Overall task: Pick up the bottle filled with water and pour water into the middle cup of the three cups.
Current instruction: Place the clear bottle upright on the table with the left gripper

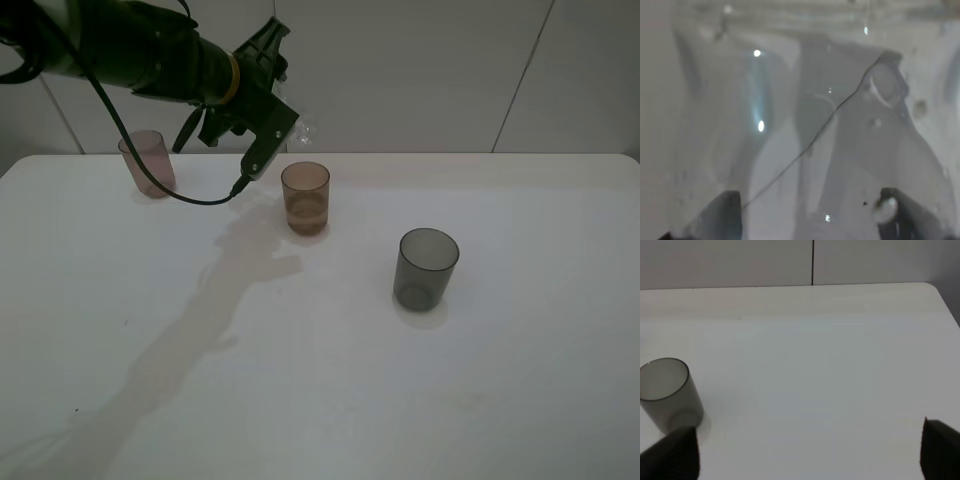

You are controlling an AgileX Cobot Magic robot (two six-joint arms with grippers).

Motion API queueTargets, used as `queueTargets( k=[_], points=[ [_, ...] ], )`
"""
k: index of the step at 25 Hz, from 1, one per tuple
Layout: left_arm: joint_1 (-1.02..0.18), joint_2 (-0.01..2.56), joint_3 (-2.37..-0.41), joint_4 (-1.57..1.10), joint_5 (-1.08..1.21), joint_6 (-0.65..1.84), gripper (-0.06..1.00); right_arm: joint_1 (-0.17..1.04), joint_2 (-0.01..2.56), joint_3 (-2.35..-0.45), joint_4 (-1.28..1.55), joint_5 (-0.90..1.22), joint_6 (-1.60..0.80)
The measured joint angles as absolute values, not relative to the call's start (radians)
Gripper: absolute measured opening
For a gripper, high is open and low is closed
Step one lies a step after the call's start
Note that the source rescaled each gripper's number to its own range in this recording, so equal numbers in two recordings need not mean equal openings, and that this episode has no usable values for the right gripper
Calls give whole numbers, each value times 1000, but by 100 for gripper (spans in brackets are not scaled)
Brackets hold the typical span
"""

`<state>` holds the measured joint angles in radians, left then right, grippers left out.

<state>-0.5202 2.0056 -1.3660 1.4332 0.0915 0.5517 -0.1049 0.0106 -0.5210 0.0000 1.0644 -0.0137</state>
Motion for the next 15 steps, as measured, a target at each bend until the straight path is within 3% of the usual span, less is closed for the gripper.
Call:
queueTargets(
  k=[9,15],
  points=[
    [-520,2006,-1366,876,141,208,2,-105,11,-521,0,1064,-14],
    [-520,1993,-1332,661,136,21,2,-105,11,-521,0,1064,-14]
  ],
)
